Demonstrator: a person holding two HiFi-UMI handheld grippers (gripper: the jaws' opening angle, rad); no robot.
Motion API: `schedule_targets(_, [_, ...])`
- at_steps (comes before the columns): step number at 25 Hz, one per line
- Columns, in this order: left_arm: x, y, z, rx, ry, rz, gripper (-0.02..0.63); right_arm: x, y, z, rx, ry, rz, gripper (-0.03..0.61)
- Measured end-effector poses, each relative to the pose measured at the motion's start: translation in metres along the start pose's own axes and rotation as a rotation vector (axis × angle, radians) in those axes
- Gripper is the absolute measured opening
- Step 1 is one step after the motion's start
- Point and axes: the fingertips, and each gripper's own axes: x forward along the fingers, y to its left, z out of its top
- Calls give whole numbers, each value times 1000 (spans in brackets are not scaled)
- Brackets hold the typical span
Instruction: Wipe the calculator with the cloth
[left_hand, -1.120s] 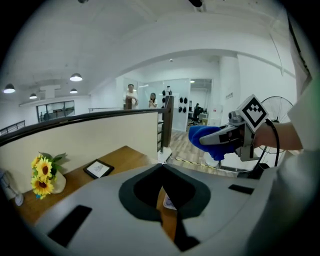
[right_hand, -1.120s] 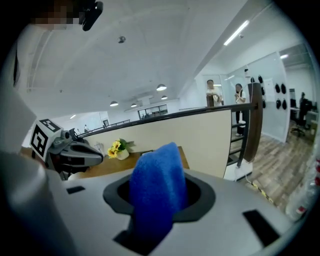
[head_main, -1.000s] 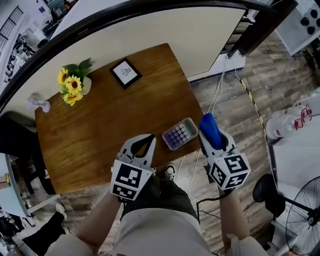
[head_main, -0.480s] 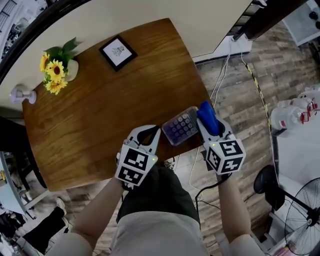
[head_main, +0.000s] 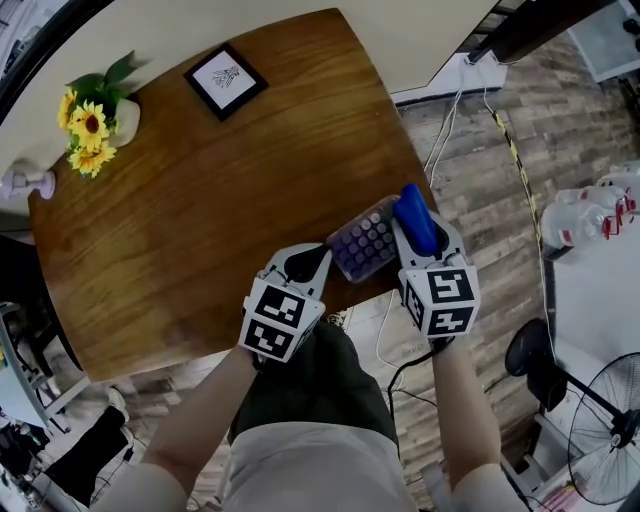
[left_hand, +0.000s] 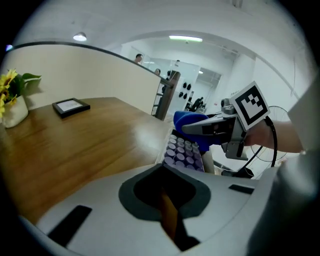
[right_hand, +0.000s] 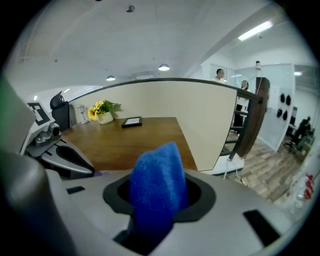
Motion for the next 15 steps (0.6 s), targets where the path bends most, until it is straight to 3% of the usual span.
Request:
schedule_targets(8, [0,1,-1,-15,-18,4,3,10,32,-8,-105,92,38,153])
schedule_targets(15, [1,0,-1,-21,-15,1,2,5,49,-4,-127,90,77,156])
